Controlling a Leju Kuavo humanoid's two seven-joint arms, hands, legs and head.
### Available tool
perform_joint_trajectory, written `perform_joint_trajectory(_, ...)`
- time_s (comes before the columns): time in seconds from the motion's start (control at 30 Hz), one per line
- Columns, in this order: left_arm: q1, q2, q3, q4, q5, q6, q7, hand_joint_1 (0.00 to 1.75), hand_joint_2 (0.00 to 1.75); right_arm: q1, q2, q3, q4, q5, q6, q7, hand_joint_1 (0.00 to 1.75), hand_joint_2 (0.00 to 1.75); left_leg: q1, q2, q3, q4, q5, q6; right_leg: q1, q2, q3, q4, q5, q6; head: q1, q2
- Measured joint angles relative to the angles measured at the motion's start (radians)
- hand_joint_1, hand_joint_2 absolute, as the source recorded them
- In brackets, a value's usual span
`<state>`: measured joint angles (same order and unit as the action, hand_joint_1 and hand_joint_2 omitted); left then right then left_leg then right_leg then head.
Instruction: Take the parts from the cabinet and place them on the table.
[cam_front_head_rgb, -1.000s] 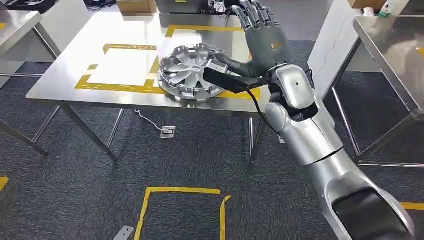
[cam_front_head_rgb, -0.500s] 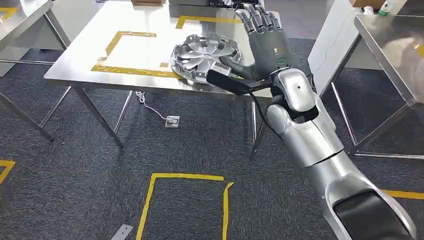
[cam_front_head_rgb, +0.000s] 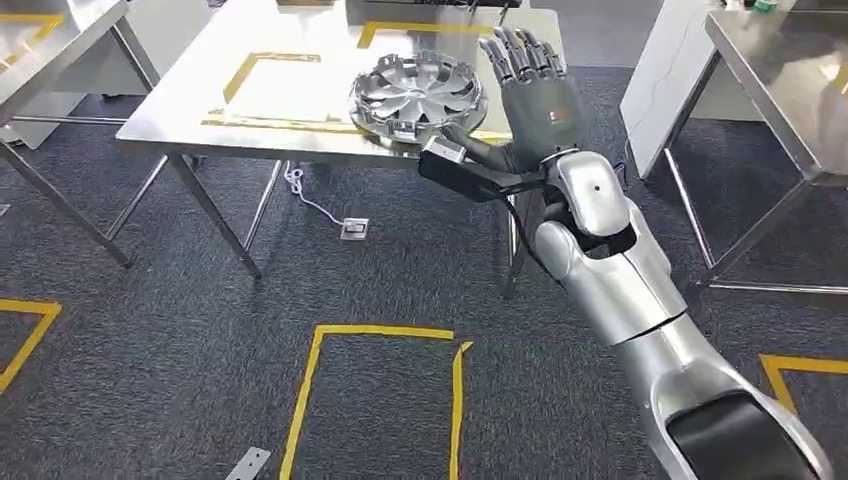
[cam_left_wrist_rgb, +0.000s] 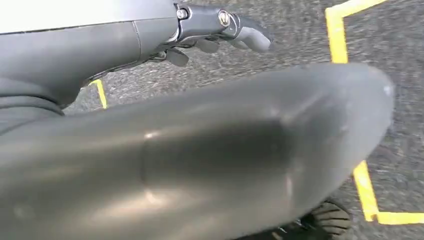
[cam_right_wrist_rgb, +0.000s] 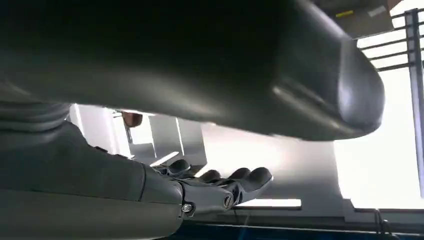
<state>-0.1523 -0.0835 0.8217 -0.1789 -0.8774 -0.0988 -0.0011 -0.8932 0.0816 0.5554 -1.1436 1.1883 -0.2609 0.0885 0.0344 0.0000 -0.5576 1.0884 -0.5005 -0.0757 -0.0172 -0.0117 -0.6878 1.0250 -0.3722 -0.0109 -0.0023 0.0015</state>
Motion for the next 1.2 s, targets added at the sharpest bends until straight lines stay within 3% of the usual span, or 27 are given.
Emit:
perform_joint_trajectory(0.03, -0.001, -0.001, 0.000, 0.000, 0.000, 0.000, 0.000, 0.00, 0.00, 0.000, -0.001, -0.001, -0.003, 0.000, 0.000, 0.003, 0.00, 0.00, -0.014, -0.004, 0.041, -0.054, -0.034, 0.009, 0.003, 0.001, -0.013, 0.006, 0.007, 0.007, -0.004, 0.000)
perform_joint_trajectory(0.07, -0.001, -0.001, 0.000, 0.000, 0.000, 0.000, 0.000, 0.00, 0.00, 0.002, 0.000, -0.002, -0.004, 0.000, 0.000, 0.002, 0.00, 0.00, -0.015, -0.007, 0.026, -0.041, -0.025, 0.031, 0.005, 0.001, -0.011, 0.004, 0.013, 0.011, -0.001, 0.000)
perform_joint_trajectory(0.17, 0.000, -0.001, 0.000, 0.000, -0.001, 0.000, 0.000, 0.00, 0.00, 0.005, -0.002, -0.002, -0.005, 0.000, 0.000, 0.002, 0.00, 0.00, -0.013, -0.008, 0.007, -0.040, -0.011, 0.061, 0.004, 0.003, -0.016, -0.005, 0.044, 0.026, 0.004, 0.000)
perform_joint_trajectory(0.2, -0.001, -0.002, 0.000, 0.000, -0.001, 0.000, 0.001, 0.00, 0.00, 0.006, -0.009, -0.002, -0.005, 0.000, 0.000, 0.003, 0.00, 0.00, -0.010, -0.002, 0.000, -0.040, 0.001, 0.073, 0.002, 0.005, -0.024, 0.004, 0.026, 0.031, 0.007, 0.000)
perform_joint_trajectory(0.23, -0.001, -0.001, 0.000, 0.000, -0.001, 0.000, 0.001, 0.00, 0.00, 0.006, -0.010, -0.003, -0.005, 0.000, 0.001, 0.003, 0.00, 0.00, -0.010, -0.004, -0.012, -0.042, 0.008, 0.078, 0.002, 0.004, -0.034, 0.029, -0.017, 0.034, 0.009, 0.000)
perform_joint_trajectory(0.27, -0.002, 0.000, 0.000, 0.000, -0.001, 0.000, 0.001, 0.00, 0.00, 0.005, -0.010, -0.004, -0.005, 0.000, 0.001, 0.003, 0.00, 0.00, -0.011, -0.002, -0.030, -0.042, 0.026, 0.083, 0.003, 0.006, -0.062, 0.117, -0.105, 0.039, 0.016, 0.000)
perform_joint_trajectory(0.3, -0.001, 0.000, 0.000, 0.000, -0.001, 0.000, 0.001, 0.00, 0.00, 0.006, -0.010, -0.004, -0.005, 0.000, 0.000, 0.002, 0.00, 0.00, -0.013, -0.001, -0.044, -0.042, 0.038, 0.086, 0.003, 0.006, -0.083, 0.193, -0.157, 0.041, 0.017, 0.000)
perform_joint_trajectory(0.33, -0.001, 0.001, 0.000, 0.000, 0.000, 0.000, 0.001, 0.00, 0.00, 0.009, -0.010, -0.004, -0.005, 0.000, 0.000, 0.002, 0.00, 0.00, -0.017, 0.000, -0.062, -0.041, 0.051, 0.088, 0.003, 0.006, -0.101, 0.282, -0.197, 0.040, 0.017, 0.000)
perform_joint_trajectory(0.37, -0.001, 0.001, 0.000, 0.000, 0.000, 0.000, 0.001, 0.00, 0.00, 0.013, -0.010, -0.004, -0.005, 0.000, 0.000, 0.002, 0.00, 0.00, -0.019, 0.000, -0.076, -0.041, 0.061, 0.089, 0.005, 0.006, -0.102, 0.326, -0.201, 0.036, 0.017, 0.000)
perform_joint_trajectory(0.4, -0.001, 0.002, 0.001, 0.000, 0.001, 0.000, 0.001, 0.00, 0.00, 0.018, -0.010, -0.004, -0.005, 0.000, 0.000, 0.002, 0.00, 0.00, -0.022, 0.000, -0.090, -0.041, 0.072, 0.090, 0.009, 0.007, -0.085, 0.329, -0.183, 0.029, 0.018, 0.000)
perform_joint_trajectory(0.43, -0.001, 0.002, 0.001, 0.000, 0.001, 0.000, 0.000, 0.00, 0.00, 0.022, -0.010, -0.004, -0.005, 0.002, 0.000, 0.002, 0.00, 0.00, -0.026, 0.000, -0.103, -0.041, 0.082, 0.090, 0.015, 0.009, -0.044, 0.291, -0.152, 0.019, 0.019, 0.000)
perform_joint_trajectory(0.5, -0.001, 0.003, 0.001, 0.000, 0.001, 0.000, 0.000, 0.00, 0.00, 0.024, -0.010, -0.008, -0.007, 0.006, 0.000, 0.002, 0.00, 0.00, -0.035, -0.002, -0.122, -0.041, 0.102, 0.091, 0.032, 0.014, 0.083, 0.126, -0.118, -0.018, 0.022, 0.000)
perform_joint_trajectory(0.53, -0.001, -0.003, 0.001, 0.000, 0.001, 0.000, 0.000, 0.00, 0.00, 0.025, -0.010, -0.010, -0.016, 0.007, 0.000, 0.002, 0.00, 0.00, -0.035, 0.000, -0.128, -0.042, 0.111, 0.087, 0.041, 0.013, 0.141, 0.032, -0.164, -0.047, 0.020, 0.000)
perform_joint_trajectory(0.57, -0.001, 0.000, 0.001, -0.001, 0.001, 0.000, 0.000, 0.00, 0.00, 0.026, -0.010, -0.011, -0.023, 0.009, -0.001, 0.002, 0.00, 0.00, -0.033, 0.000, -0.126, -0.048, 0.120, 0.082, 0.042, 0.007, 0.156, 0.010, -0.158, -0.030, 0.019, 0.000)
perform_joint_trajectory(0.67, -0.001, 0.000, 0.002, 0.000, 0.000, -0.002, 0.000, 0.00, 0.00, 0.026, -0.014, -0.017, -0.024, 0.010, 0.002, 0.002, 0.00, 0.00, -0.026, 0.002, -0.122, -0.070, 0.150, 0.063, 0.052, 0.009, 0.149, -0.011, -0.128, -0.040, 0.028, 0.000)
perform_joint_trajectory(0.7, -0.001, 0.003, 0.002, 0.000, -0.001, -0.002, 0.000, 0.00, 0.00, 0.028, -0.014, -0.018, -0.024, 0.010, 0.002, 0.002, 0.00, 0.00, -0.027, 0.002, -0.129, -0.066, 0.146, 0.060, 0.034, 0.002, 0.152, -0.034, -0.105, -0.037, 0.029, 0.000)
perform_joint_trajectory(0.73, 0.001, 0.003, 0.002, 0.000, -0.002, -0.002, 0.001, 0.00, 0.00, 0.029, -0.014, -0.019, -0.024, 0.010, 0.004, 0.002, 0.00, 0.00, -0.030, -0.001, -0.141, -0.047, 0.101, 0.057, 0.034, 0.002, 0.142, -0.041, -0.090, -0.042, 0.028, 0.000)
perform_joint_trajectory(0.8, 0.000, 0.003, 0.002, 0.001, -0.006, -0.004, 0.002, 0.00, 0.00, 0.033, -0.015, -0.020, -0.024, 0.014, 0.005, 0.003, 0.00, 0.00, -0.024, -0.002, -0.173, 0.082, -0.020, 0.046, 0.031, 0.002, 0.112, -0.041, -0.066, -0.041, 0.027, 0.000)
perform_joint_trajectory(0.83, -0.001, 0.006, 0.002, 0.001, -0.006, -0.004, 0.002, 0.00, 0.00, 0.040, -0.016, -0.021, -0.024, 0.016, 0.005, 0.003, 0.00, 0.00, -0.021, -0.002, -0.187, 0.154, -0.057, 0.040, 0.031, 0.001, 0.099, -0.040, -0.055, -0.038, 0.027, 0.000)
perform_joint_trajectory(0.87, -0.001, 0.006, 0.002, 0.001, -0.008, -0.004, 0.003, 0.00, 0.00, 0.048, -0.017, -0.022, -0.024, 0.016, 0.005, 0.003, 0.00, 0.00, -0.019, -0.001, -0.192, 0.209, -0.065, 0.034, 0.029, 0.001, 0.085, -0.039, -0.045, -0.035, 0.027, 0.000)
perform_joint_trajectory(0.9, -0.001, 0.007, 0.002, 0.001, -0.009, -0.004, 0.003, 0.00, 0.00, 0.055, -0.018, -0.023, -0.024, 0.016, 0.005, 0.003, 0.00, 0.00, -0.016, -0.001, -0.182, 0.228, -0.046, 0.029, 0.025, 0.000, 0.070, -0.036, -0.035, -0.031, 0.027, 0.000)
perform_joint_trajectory(0.93, -0.001, 0.007, 0.002, 0.001, -0.010, -0.004, 0.003, 0.00, 0.00, 0.060, -0.019, -0.023, -0.024, 0.016, 0.005, 0.003, 0.00, 0.00, -0.012, -0.001, -0.151, 0.205, -0.008, 0.021, 0.020, -0.001, 0.052, -0.030, -0.025, -0.024, 0.027, 0.000)
perform_joint_trajectory(0.97, -0.001, 0.008, 0.002, 0.000, -0.010, -0.004, 0.003, 0.00, 0.00, 0.060, -0.019, -0.024, -0.024, 0.016, 0.005, 0.003, 0.00, 0.00, -0.007, 0.000, -0.103, 0.146, 0.029, 0.014, 0.013, -0.001, 0.033, -0.021, -0.018, -0.016, 0.027, 0.000)
perform_joint_trajectory(1.0, -0.002, 0.008, 0.002, 0.000, -0.011, -0.004, 0.003, 0.00, 0.00, 0.060, -0.019, -0.025, -0.024, 0.017, 0.005, 0.003, 0.00, 0.00, 0.001, 0.002, -0.043, 0.066, 0.044, 0.004, 0.008, -0.001, 0.017, -0.008, -0.013, -0.009, 0.026, 0.000)
perform_joint_trajectory(1.03, -0.005, 0.005, 0.002, 0.000, -0.012, -0.004, 0.003, 0.00, 0.00, 0.060, -0.019, -0.027, -0.024, 0.016, 0.004, 0.003, 0.00, 0.00, -0.001, 0.001, -0.002, -0.005, -0.013, -0.012, 0.009, 0.000, 0.004, 0.001, -0.008, -0.002, 0.023, 0.000)
perform_joint_trajectory(1.07, -0.006, 0.005, 0.002, -0.001, -0.012, -0.005, 0.004, 0.00, 0.00, 0.060, -0.021, -0.032, -0.024, 0.016, 0.005, 0.003, 0.00, 0.00, -0.009, -0.007, 0.025, -0.044, -0.027, 0.013, 0.014, 0.000, -0.006, 0.010, -0.003, 0.005, 0.019, 0.000)
perform_joint_trajectory(1.2, -0.006, 0.003, 0.002, 0.000, -0.012, -0.006, 0.009, 0.00, 0.00, 0.058, -0.031, -0.045, 0.001, 0.008, 0.023, 0.006, 0.00, 0.00, -0.005, -0.004, -0.005, -0.032, -0.005, 0.063, 0.012, 0.002, -0.013, 0.006, 0.019, 0.022, 0.025, 0.000)
